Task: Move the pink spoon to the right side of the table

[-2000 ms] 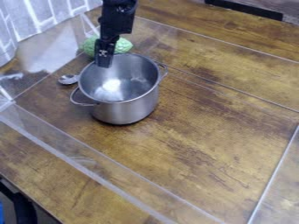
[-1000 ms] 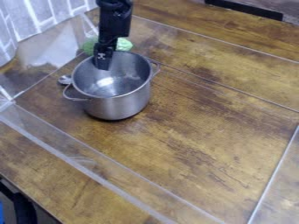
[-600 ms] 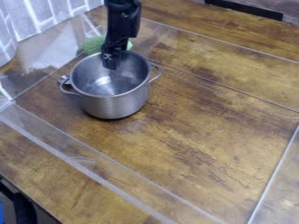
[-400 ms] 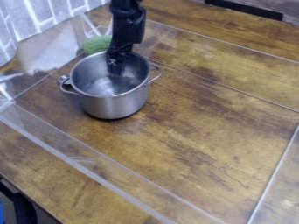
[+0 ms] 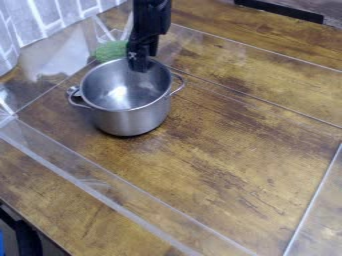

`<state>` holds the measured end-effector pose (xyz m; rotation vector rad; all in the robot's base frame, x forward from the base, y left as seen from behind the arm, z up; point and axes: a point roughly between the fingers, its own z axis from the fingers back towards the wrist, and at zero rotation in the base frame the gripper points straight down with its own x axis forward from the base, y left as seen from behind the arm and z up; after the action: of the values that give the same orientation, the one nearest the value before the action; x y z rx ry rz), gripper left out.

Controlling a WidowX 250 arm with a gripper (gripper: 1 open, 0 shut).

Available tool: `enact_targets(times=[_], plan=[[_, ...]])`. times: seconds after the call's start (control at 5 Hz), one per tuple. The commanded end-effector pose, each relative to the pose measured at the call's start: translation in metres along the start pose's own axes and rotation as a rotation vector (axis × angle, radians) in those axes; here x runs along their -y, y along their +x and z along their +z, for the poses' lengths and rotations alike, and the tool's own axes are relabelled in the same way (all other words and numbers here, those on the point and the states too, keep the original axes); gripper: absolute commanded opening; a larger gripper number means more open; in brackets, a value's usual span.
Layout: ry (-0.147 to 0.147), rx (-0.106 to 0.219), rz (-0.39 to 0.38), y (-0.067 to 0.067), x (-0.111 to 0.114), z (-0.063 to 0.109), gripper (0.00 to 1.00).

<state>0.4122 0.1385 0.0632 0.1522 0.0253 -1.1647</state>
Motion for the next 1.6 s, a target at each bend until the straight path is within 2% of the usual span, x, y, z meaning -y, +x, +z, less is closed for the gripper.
enact_targets(times=[0.0, 0.2, 0.4, 0.6, 0.8, 1.0, 1.4], plan=[[0.052, 0.015, 0.116, -0.018, -0.006, 0.019, 1.0], [0.041, 0.021, 0.196, -0.014, 0.004, 0.012, 1.0], [0.029, 0.034, 0.206, -0.015, 0.002, 0.007, 0.0], [0.022, 0.039, 0.216, -0.016, 0.001, 0.0, 0.0], [0.017, 0.045, 0.239, -0.01, 0.004, 0.004, 1.0], [0.011, 0.05, 0.26, -0.005, 0.006, 0.005, 0.0], [0.0, 0.056, 0.284, -0.006, 0.001, 0.005, 0.0]])
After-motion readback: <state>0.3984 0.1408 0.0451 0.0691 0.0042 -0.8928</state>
